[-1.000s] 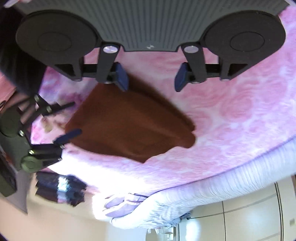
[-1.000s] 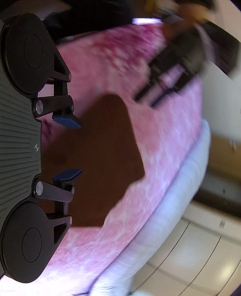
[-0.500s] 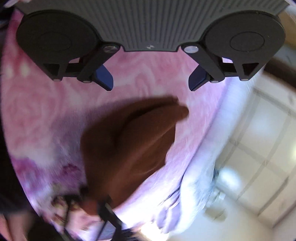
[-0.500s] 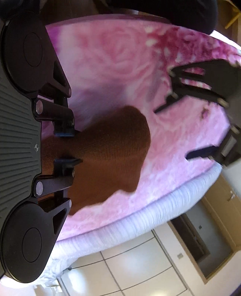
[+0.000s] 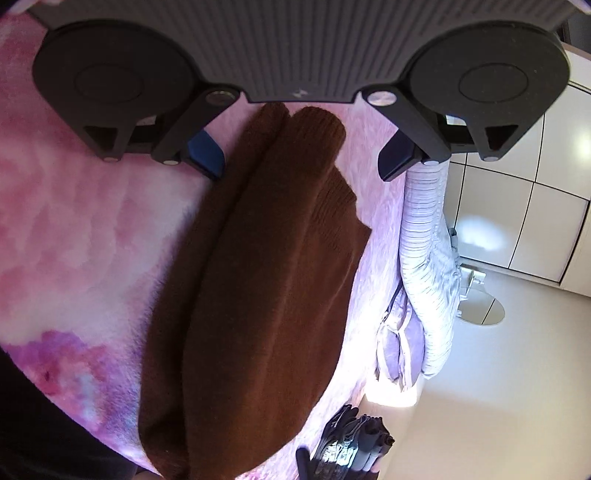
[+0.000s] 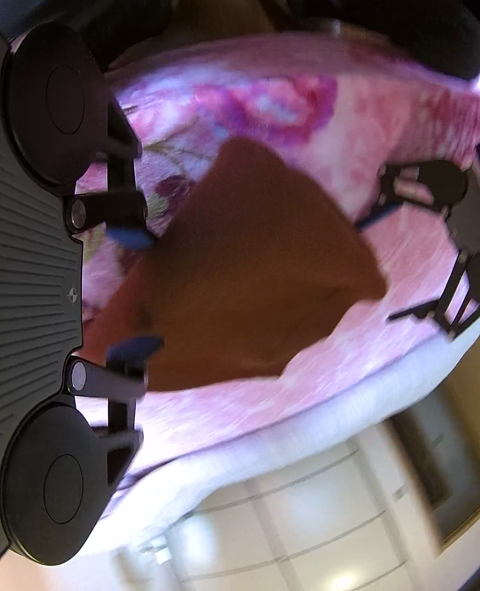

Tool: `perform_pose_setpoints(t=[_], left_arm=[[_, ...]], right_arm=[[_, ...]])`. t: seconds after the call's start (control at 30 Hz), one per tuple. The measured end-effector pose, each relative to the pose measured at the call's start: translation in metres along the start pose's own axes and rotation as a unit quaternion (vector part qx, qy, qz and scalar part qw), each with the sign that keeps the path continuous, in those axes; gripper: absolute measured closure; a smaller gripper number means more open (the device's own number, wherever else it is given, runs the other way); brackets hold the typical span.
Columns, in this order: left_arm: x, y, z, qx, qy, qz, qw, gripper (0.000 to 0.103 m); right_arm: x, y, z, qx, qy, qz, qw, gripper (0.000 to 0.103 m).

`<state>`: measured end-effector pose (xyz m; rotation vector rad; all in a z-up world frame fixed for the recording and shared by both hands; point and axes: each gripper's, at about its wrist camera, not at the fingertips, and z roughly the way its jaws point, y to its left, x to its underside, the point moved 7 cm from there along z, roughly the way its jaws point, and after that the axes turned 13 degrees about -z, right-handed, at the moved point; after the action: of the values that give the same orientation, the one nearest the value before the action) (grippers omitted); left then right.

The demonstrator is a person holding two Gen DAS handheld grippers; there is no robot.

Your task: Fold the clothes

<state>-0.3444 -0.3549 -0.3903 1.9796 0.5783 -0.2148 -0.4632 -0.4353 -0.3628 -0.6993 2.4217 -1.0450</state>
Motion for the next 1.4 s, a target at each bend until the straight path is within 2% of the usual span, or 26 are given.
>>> perform_pose_setpoints(t=[0.07, 0.2, 0.27, 0.4, 0.5, 0.57, 0.7, 0.8, 0.83, 0.87, 0.9, 0.97, 1.13, 1.2, 1.27, 1.33, 1.4], left_arm=[[0.0, -0.001, 0.001, 0.001, -0.001, -0.001, 1.0, 0.014], [-0.001, -0.002, -0.004, 0.001, 0.0, -0.011, 0.9999, 0.014], [-0.001, -0.001, -0.006, 0.001, 0.0, -0.018, 0.9998, 0.014], [-0.001, 0.002, -0.005, 0.003, 0.002, -0.038, 0.9993, 0.014], [0.0, 0.004, -0.006, 0.003, 0.0, -0.051, 0.9987, 0.014], [0.001, 0.005, -0.006, 0.004, -0.003, -0.061, 0.9981, 0.014], [0.002, 0.006, -0.007, 0.006, -0.004, -0.071, 0.9975, 0.014], [0.001, 0.003, -0.011, 0.001, -0.011, -0.053, 0.9985, 0.014], [0.0, 0.001, -0.012, -0.002, -0.015, -0.042, 0.999, 0.014], [-0.001, -0.001, -0.014, -0.004, -0.018, -0.031, 0.9994, 0.014], [-0.003, -0.003, -0.014, -0.005, -0.022, -0.017, 0.9996, 0.014], [-0.007, -0.008, -0.013, -0.005, -0.029, 0.016, 0.9994, 0.014], [-0.02, -0.017, -0.001, 0.001, -0.034, 0.093, 0.9951, 0.01], [-0.025, -0.017, 0.005, 0.006, -0.026, 0.106, 0.994, 0.018], [-0.027, -0.018, 0.011, 0.018, -0.011, 0.111, 0.9936, 0.061], [-0.029, -0.021, 0.012, 0.024, -0.002, 0.106, 0.9941, 0.07], [-0.031, -0.021, 0.009, 0.025, 0.002, 0.094, 0.9953, 0.074]], right_arm=[[-0.007, 0.005, -0.009, 0.001, 0.014, 0.024, 1.0, 0.047], [-0.035, 0.017, -0.031, 0.003, -0.001, 0.046, 0.999, 0.045], [-0.052, 0.022, -0.03, 0.004, 0.009, 0.048, 0.999, 0.044], [-0.078, 0.034, -0.026, -0.025, 0.008, 0.054, 0.998, 0.043], [-0.089, 0.038, -0.027, -0.023, 0.016, 0.043, 0.999, 0.04], [-0.096, 0.04, -0.025, -0.011, 0.016, 0.028, 0.999, 0.033], [-0.1, 0.046, 0.002, -0.001, 0.046, 0.005, 0.999, 0.033], [-0.096, 0.052, 0.028, 0.006, 0.079, -0.038, 0.996, 0.034], [-0.095, 0.051, 0.03, 0.007, 0.075, -0.043, 0.996, 0.039], [-0.093, 0.048, 0.03, 0.0, 0.069, -0.035, 0.997, 0.055], [-0.091, 0.043, 0.029, -0.006, 0.065, -0.026, 0.998, 0.062], [-0.087, 0.031, 0.021, -0.007, 0.05, -0.011, 0.999, 0.067], [-0.07, -0.002, -0.009, -0.007, 0.013, 0.038, 0.999, 0.072], [-0.061, -0.007, -0.018, -0.008, 0.006, 0.052, 0.999, 0.072], [-0.053, -0.001, -0.024, -0.01, 0.003, 0.052, 0.999, 0.072], [-0.046, 0.009, -0.028, -0.009, 0.003, 0.051, 0.999, 0.071], [-0.046, 0.03, -0.029, 0.009, 0.018, 0.031, 0.999, 0.059]])
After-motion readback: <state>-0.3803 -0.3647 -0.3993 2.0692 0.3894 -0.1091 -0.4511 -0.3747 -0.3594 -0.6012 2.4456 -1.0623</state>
